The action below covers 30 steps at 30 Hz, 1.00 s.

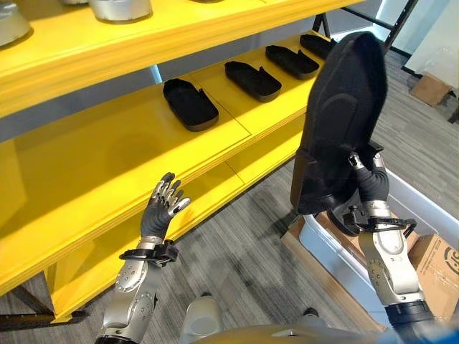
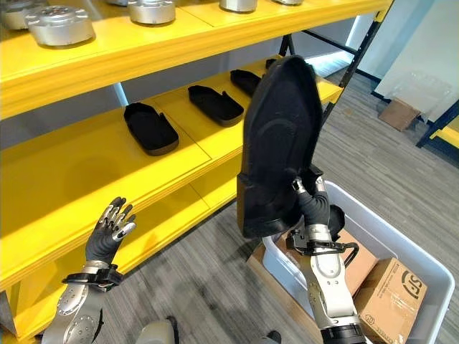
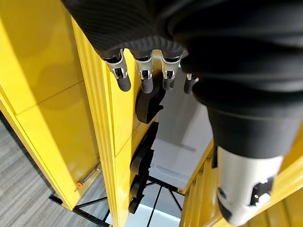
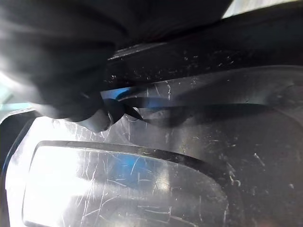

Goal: Move parts from the plastic box to the shelf.

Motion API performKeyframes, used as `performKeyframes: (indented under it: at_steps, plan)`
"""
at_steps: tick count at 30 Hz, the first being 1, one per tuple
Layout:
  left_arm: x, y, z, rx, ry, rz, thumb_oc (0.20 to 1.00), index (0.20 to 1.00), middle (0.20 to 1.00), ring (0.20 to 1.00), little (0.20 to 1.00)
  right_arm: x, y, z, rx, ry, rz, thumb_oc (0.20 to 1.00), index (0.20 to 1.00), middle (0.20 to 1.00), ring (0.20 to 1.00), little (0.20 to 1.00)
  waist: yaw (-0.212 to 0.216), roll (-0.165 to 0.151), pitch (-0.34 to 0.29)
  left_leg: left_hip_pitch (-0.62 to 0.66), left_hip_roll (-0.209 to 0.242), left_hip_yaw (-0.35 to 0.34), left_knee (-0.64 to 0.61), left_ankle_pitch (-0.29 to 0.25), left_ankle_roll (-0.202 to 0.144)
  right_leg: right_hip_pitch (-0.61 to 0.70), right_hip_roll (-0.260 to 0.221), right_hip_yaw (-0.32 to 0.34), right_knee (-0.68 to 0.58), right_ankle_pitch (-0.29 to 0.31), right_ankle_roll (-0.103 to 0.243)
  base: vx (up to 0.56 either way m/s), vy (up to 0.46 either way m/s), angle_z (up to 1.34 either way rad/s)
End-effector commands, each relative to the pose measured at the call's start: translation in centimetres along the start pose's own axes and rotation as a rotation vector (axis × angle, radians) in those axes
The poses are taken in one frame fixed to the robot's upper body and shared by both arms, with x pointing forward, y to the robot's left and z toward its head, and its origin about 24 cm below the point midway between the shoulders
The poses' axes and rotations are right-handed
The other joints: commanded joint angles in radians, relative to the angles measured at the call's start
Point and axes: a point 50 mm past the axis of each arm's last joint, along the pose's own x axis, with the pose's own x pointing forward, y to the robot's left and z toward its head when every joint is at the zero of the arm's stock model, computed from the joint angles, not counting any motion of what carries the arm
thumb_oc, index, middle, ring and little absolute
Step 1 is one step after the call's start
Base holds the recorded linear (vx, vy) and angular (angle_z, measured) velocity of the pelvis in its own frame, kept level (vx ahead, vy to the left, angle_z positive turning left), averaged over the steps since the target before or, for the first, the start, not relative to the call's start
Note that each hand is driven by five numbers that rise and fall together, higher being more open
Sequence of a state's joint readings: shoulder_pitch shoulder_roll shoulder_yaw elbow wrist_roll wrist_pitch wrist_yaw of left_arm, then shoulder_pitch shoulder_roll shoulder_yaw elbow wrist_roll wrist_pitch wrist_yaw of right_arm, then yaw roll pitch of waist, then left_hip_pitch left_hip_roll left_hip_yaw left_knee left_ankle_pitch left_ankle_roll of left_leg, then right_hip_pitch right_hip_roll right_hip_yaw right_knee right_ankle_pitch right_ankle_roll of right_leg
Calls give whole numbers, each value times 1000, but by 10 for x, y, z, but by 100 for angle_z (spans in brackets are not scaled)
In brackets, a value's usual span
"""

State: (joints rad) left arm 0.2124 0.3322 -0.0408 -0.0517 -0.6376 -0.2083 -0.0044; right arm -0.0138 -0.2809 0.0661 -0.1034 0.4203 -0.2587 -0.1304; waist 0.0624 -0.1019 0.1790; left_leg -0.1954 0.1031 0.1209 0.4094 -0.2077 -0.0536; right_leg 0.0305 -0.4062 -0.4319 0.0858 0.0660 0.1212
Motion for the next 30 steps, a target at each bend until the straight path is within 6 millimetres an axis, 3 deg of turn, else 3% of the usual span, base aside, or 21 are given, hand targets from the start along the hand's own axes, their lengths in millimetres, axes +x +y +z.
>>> performKeyframes:
  at_steps: [1, 3, 4, 5, 6, 9, 10, 14, 16, 17, 19, 21, 25, 30]
  plan:
    - [-1, -1, 21, 11, -126, 5, 1000, 1000, 1000, 1000, 1000, 23, 22, 29, 2, -156, 150, 200, 200, 200, 200, 200, 23, 16, -29, 48, -3, -12, -120, 86, 7, 0, -79, 31, 117, 89, 83, -3, 181, 22]
    - [-1, -3, 20, 7, -123, -4, 1000, 1000, 1000, 1000, 1000, 23, 25, 28, -3, -151, 163, 200, 200, 200, 200, 200, 27, 12, -30, 44, -19, -8, -109, 73, 18, -2, -95, 35, 120, 119, 92, 17, 219, 12]
    - [-1, -6, 18, 0, -115, -17, 1000, 1000, 1000, 1000, 1000, 23, 30, 26, 13, -139, 175, 200, 200, 200, 200, 200, 31, 12, -29, 56, -52, -10, -111, 54, 44, -7, -125, 50, 155, 199, 102, 46, 298, 11]
    - [-2, -7, 19, 2, -116, -25, 1000, 1000, 1000, 1000, 1000, 22, 30, 26, 13, -139, 176, 200, 200, 200, 200, 200, 30, 14, -30, 70, -70, -11, -122, 50, 62, -17, -142, 75, 189, 241, 97, 76, 405, 28]
    - [0, -8, 18, 23, -108, -42, 1000, 1000, 1000, 1000, 1000, 22, 34, 28, 23, -149, 195, 200, 200, 200, 200, 200, -7, 32, -25, 100, -89, -51, -169, 68, 86, -70, -100, 223, 271, 287, 72, 80, 298, 37]
    - [4, -10, 19, 53, -111, -63, 1000, 1000, 1000, 1000, 1000, 25, 40, 28, 49, -149, 229, 200, 200, 200, 200, 200, -54, 54, -15, 164, -95, -79, -252, 80, 95, -207, 78, 383, 272, 153, 31, 89, 191, 49]
    - [6, -12, 19, 52, -111, -71, 1000, 1000, 1000, 1000, 1000, 25, 41, 29, 47, -148, 238, 200, 200, 200, 200, 200, -66, 54, -9, 172, -109, -92, -265, 89, 94, -241, 111, 411, 253, 141, 26, 94, 85, -1]
    - [10, -19, 17, 50, -107, -96, 1000, 1000, 1000, 1000, 1000, 22, 38, 26, 40, -128, 253, 200, 200, 200, 200, 200, -89, 27, 11, 194, -129, -128, -257, 74, 89, -231, 177, 408, 183, 73, 25, 72, -40, 42]
    - [11, -25, 16, 32, -111, -116, 1000, 1000, 1000, 1000, 1000, 21, 35, 25, 54, -117, 255, 200, 200, 200, 200, 200, -89, 15, 5, 181, -127, -143, -230, 68, 78, -187, 169, 418, 153, 65, 35, 66, -208, 83]
    - [11, -26, 15, 18, -106, -124, 1000, 1000, 1000, 1000, 1000, 20, 30, 23, 48, -105, 244, 200, 200, 200, 200, 200, -76, 7, -26, 182, -102, -150, -227, 73, 56, -144, 187, 415, 127, 18, 31, 113, -307, 77]
    - [10, -26, 14, 7, -101, -124, 1000, 1000, 1000, 1000, 1000, 19, 28, 23, 45, -105, 239, 200, 200, 200, 200, 200, -71, 7, -40, 189, -91, -154, -232, 75, 48, -132, 186, 402, 126, 7, 31, 96, -247, 48]
    - [9, -22, 12, 4, -84, -112, 1000, 1000, 1000, 1000, 1000, 17, 22, 22, 48, -104, 212, 200, 200, 200, 200, 200, -58, 7, -73, 197, -47, -194, -254, 94, 14, -90, 203, 360, 115, -53, 16, 69, -279, 30]
    - [8, -21, 11, 3, -74, -104, 1000, 1000, 1000, 1000, 1000, 15, 21, 22, 48, -102, 214, 200, 200, 200, 200, 200, -57, 10, -81, 198, -25, -217, -262, 104, 0, -78, 212, 334, 117, -70, 5, 26, -161, 35]
    - [-1, -14, 2, -23, -41, -64, 1000, 1000, 1000, 1000, 1000, 10, 19, 23, 43, -98, 239, 200, 200, 200, 200, 200, -41, 25, -82, 187, 29, -259, -308, 171, -33, -55, 253, 291, 95, -100, -30, -28, -206, 20]
